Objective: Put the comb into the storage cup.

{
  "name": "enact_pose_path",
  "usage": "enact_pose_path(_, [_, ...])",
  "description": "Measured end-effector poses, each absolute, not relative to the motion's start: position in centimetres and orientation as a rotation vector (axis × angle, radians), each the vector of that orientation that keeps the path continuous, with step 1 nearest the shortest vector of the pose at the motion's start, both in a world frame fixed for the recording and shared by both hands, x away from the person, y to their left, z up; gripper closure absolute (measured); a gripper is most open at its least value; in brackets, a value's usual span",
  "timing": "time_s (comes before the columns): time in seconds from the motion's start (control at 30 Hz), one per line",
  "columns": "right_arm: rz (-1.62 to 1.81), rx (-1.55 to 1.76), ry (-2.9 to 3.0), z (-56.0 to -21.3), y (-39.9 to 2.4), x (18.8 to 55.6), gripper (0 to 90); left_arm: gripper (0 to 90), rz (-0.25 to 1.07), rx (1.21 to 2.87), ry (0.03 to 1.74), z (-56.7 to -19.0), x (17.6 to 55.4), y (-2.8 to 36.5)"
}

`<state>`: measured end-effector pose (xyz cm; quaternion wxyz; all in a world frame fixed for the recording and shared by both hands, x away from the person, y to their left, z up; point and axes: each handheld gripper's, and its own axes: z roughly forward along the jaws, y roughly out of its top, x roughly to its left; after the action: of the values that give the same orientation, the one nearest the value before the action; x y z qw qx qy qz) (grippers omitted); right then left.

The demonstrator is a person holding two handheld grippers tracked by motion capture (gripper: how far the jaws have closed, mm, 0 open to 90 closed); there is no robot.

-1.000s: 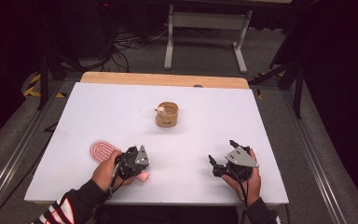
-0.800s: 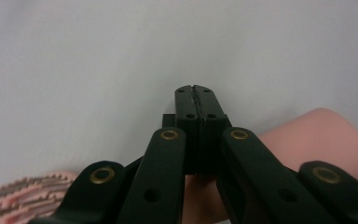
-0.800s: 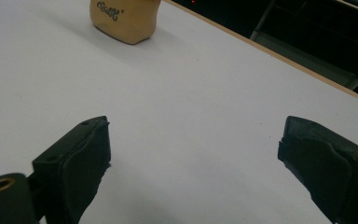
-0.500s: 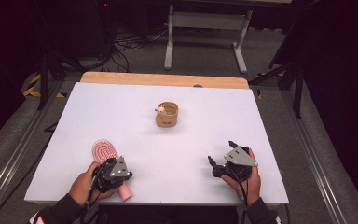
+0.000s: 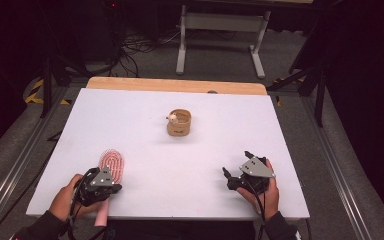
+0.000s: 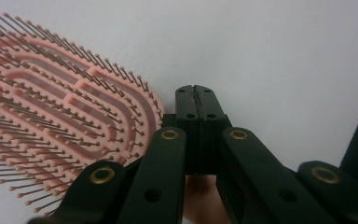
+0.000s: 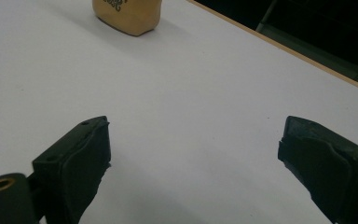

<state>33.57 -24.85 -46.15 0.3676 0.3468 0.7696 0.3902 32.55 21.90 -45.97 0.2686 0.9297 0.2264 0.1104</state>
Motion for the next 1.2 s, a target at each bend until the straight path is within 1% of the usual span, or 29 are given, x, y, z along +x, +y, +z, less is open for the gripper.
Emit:
enact_pose_path(0.17, [1.004,0.890,1.976,-46.1,-24.9,33.6,9.5,90.0,0.299,2.530,0.631,-45.8,33.8,23.3])
enact_pose_path(0.23, [1.002,0.889,1.979,-46.2,-24.9,33.6,9.5,90.0,0.319,2.540,0.653,-45.7,34.1,23.9])
enact_pose_path(0.3, [1.002,0.889,1.979,-46.2,-24.9,33.6,9.5,90.0,0.316,2.537,0.635,-45.7,34.5,24.3])
enact_pose_path(0.43, [1.000,0.884,1.984,-46.2,-24.8,33.6,9.5,90.0,0.332,2.497,0.693,-45.9,35.0,25.4])
enact_pose_path(0.63, [1.002,0.888,1.981,-46.2,-24.9,33.6,9.5,90.0,0.338,2.373,0.746,-45.7,33.7,26.9])
enact_pose_path(0.73, [1.001,0.883,1.981,-46.2,-24.8,33.5,9.5,90.0,0.325,2.288,0.779,-45.4,32.9,28.3])
enact_pose_path(0.8, [1.000,0.880,1.979,-46.1,-24.8,33.5,9.5,90.0,0.316,2.261,0.793,-45.4,32.7,28.8])
enact_pose_path(0.93, [1.003,0.882,1.976,-46.1,-24.9,33.5,9.5,90.0,0.360,2.247,0.846,-45.2,32.1,29.8])
enact_pose_path(1.03, [1.004,0.884,1.977,-46.1,-24.9,33.5,9.5,90.0,0.363,2.239,0.882,-45.1,32.0,30.6])
enact_pose_path(1.1, [1.003,0.880,1.980,-46.1,-24.9,33.6,9.5,89.8,0.323,2.207,0.917,-45.4,31.9,31.3])
enact_pose_path(1.17, [1.003,0.879,1.980,-46.1,-24.9,33.6,9.5,87.3,0.318,2.212,0.943,-45.4,31.8,31.3])
enact_pose_path(1.2, [1.002,0.880,1.978,-46.1,-24.9,33.5,9.5,81.8,0.327,2.207,0.966,-45.3,31.7,31.0])
